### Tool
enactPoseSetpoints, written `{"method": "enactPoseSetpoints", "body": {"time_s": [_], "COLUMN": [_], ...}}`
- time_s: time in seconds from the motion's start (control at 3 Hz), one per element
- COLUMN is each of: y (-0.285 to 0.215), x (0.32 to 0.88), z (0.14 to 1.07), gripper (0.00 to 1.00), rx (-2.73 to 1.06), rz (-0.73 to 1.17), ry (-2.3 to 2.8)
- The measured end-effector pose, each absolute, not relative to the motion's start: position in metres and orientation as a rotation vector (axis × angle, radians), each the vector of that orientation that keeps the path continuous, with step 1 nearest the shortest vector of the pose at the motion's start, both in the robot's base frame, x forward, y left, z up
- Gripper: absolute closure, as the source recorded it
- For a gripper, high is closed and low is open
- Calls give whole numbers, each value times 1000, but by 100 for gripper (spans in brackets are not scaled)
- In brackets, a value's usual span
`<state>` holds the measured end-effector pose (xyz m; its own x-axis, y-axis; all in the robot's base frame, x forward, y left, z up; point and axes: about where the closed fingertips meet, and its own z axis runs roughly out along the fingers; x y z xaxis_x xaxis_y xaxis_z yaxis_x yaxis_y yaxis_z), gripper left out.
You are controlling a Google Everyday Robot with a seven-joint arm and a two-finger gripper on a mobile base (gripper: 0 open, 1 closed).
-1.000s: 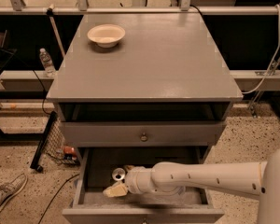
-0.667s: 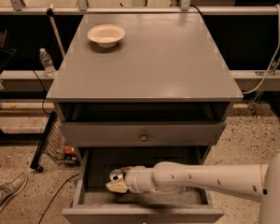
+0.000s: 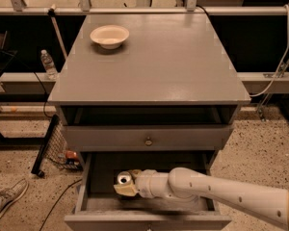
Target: Pick green can from middle drawer and place on counter
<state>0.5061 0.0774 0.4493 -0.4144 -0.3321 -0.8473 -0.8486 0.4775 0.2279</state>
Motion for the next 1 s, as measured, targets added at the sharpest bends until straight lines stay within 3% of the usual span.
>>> {"method": "enactPoseSetpoints", "body": {"time_s": [0.67, 1.0], "y": [19, 19], "x": [507, 507], "z": [517, 517], "gripper": [100, 100], "rx": [-959, -959], "rz": [878, 878], "ry": [1778, 1778]}}
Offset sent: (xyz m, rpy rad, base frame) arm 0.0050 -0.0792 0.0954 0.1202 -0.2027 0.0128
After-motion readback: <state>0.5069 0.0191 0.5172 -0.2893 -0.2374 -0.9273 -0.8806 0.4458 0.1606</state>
